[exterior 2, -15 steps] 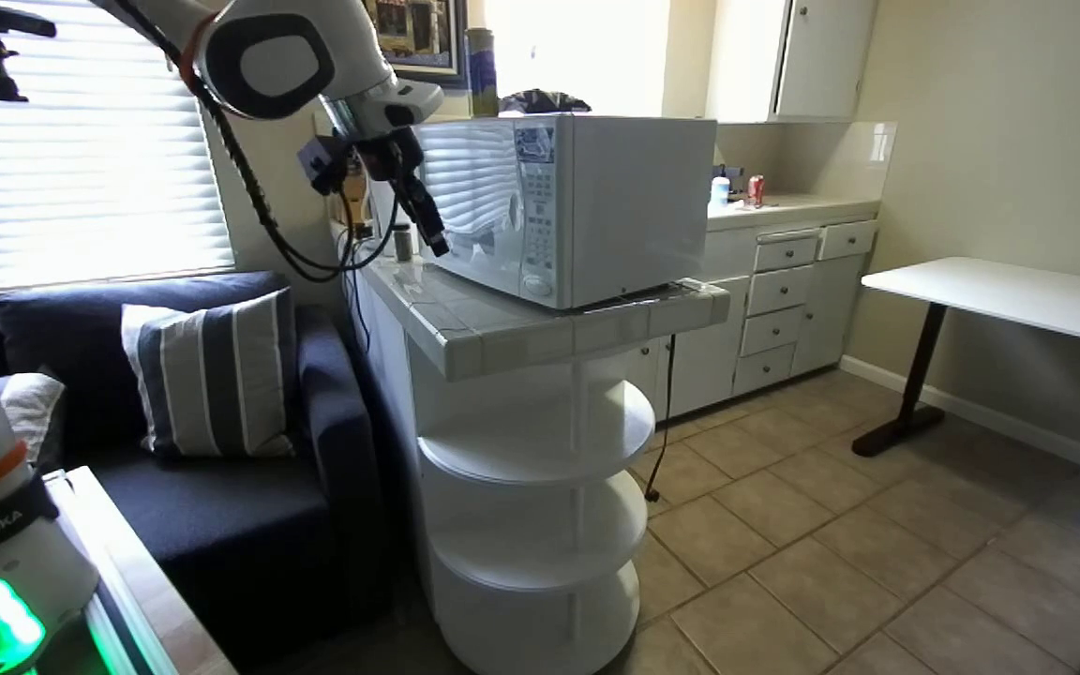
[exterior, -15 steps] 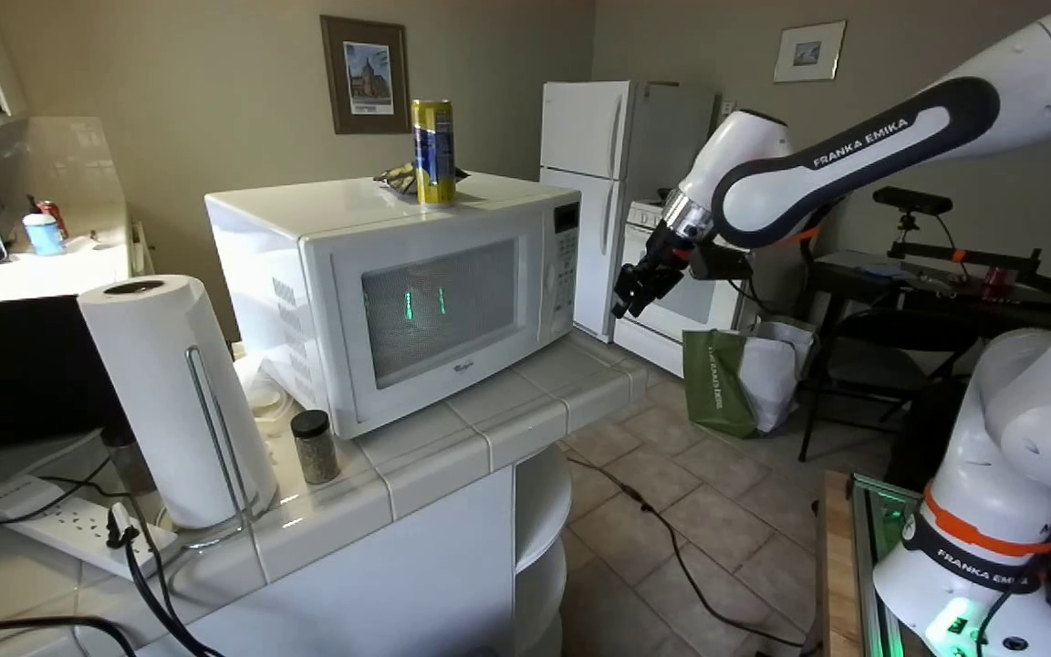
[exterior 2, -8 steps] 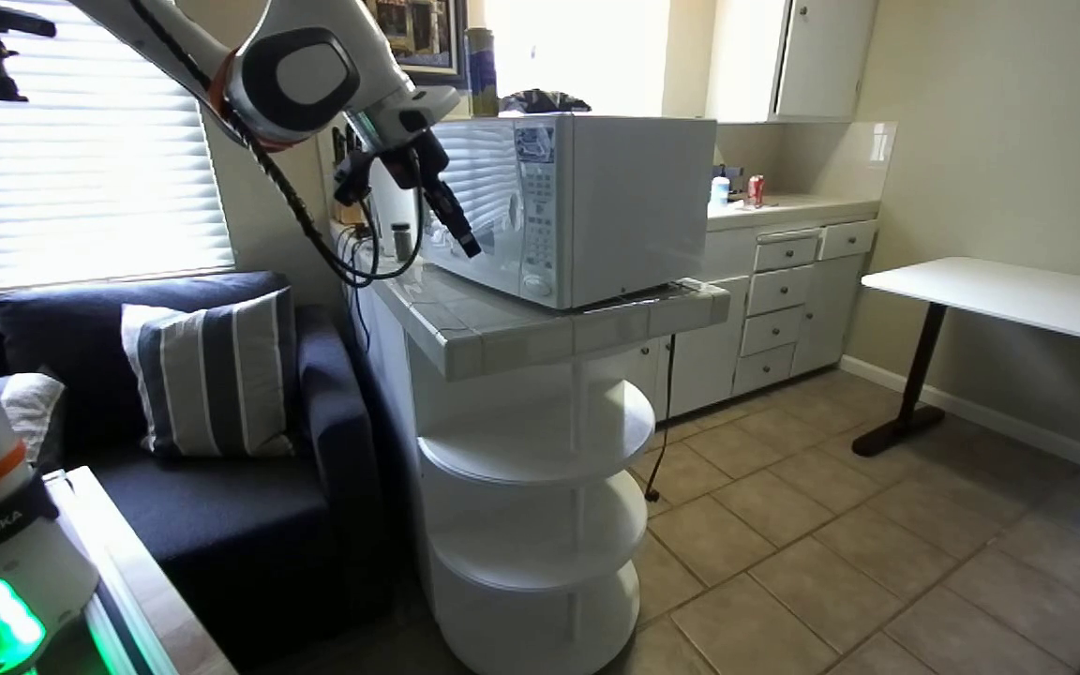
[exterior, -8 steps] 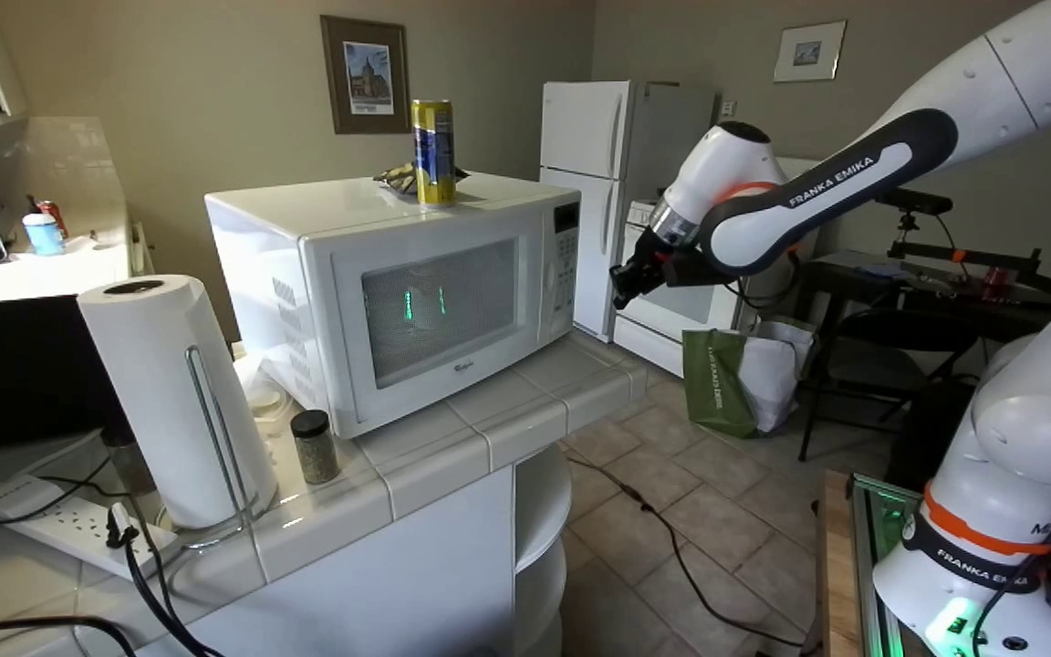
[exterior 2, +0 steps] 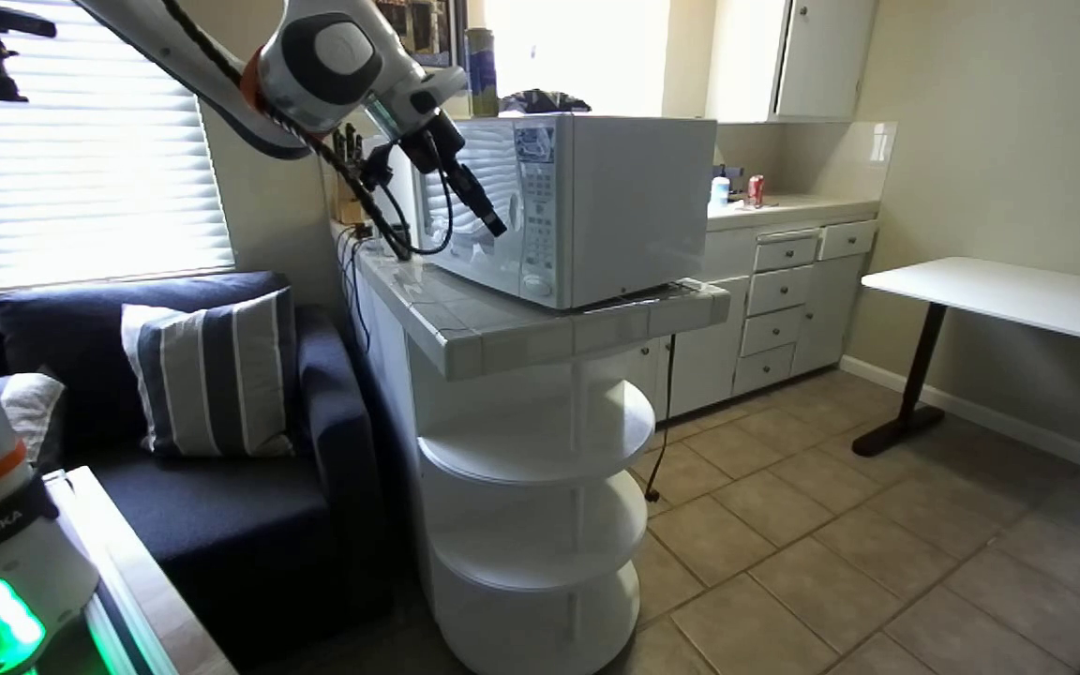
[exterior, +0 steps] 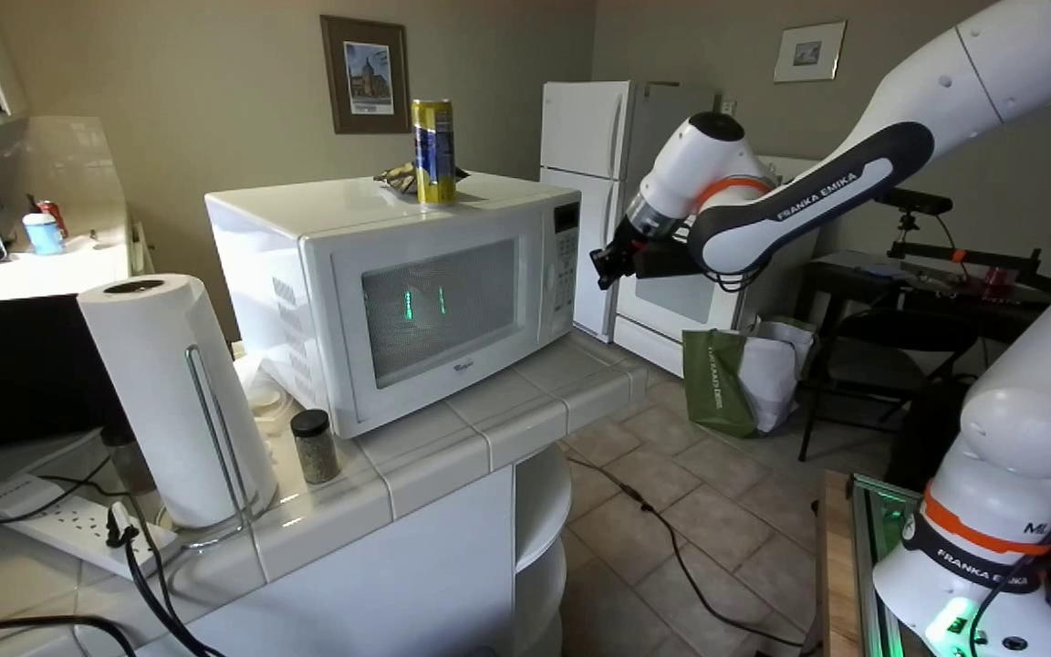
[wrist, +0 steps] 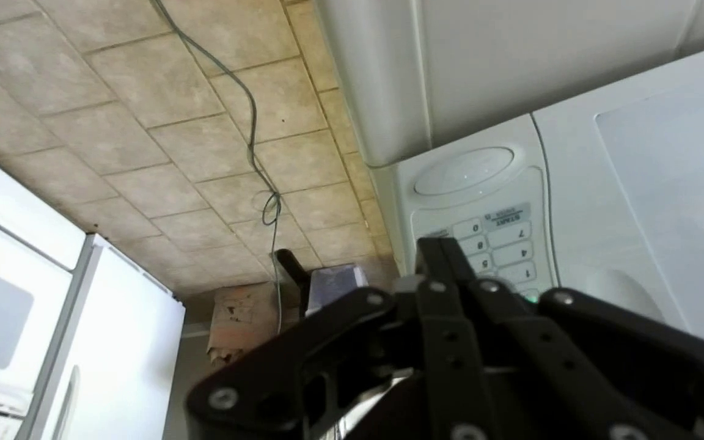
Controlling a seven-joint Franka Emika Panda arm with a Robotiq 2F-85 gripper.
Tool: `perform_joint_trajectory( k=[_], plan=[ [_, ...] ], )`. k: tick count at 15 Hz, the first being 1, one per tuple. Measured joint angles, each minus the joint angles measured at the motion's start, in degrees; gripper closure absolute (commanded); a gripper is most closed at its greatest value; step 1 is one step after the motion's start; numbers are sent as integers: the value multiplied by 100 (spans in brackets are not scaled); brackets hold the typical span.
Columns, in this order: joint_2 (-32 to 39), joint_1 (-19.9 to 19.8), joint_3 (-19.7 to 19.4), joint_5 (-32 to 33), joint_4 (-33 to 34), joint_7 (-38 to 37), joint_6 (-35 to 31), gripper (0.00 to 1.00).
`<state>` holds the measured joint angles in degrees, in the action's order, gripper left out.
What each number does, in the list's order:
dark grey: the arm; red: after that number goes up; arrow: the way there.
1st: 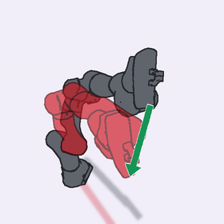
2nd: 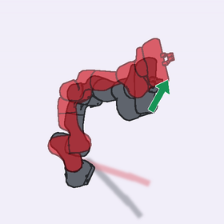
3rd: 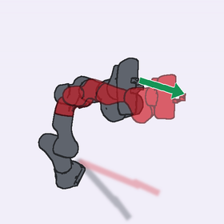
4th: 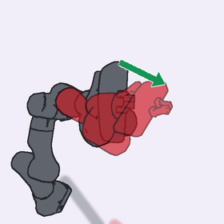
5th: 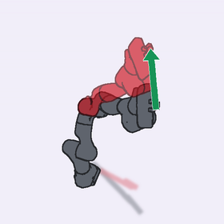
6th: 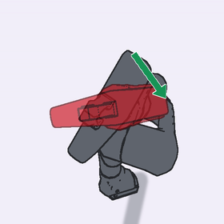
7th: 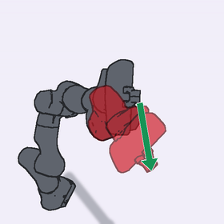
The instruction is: Press some button on the microwave
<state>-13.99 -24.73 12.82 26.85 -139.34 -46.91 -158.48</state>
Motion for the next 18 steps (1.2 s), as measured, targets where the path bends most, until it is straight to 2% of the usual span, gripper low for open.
perform_joint_trajectory(
  k=[4, 14, 18],
  plan=[
    [350, -319, 330, 968, 297, -783, -14, 99],
    [380, -322, 334, 988, 325, -796, -20, 100],
    [593, -322, 377, 1012, 483, -824, -8, 100]
  ],
)
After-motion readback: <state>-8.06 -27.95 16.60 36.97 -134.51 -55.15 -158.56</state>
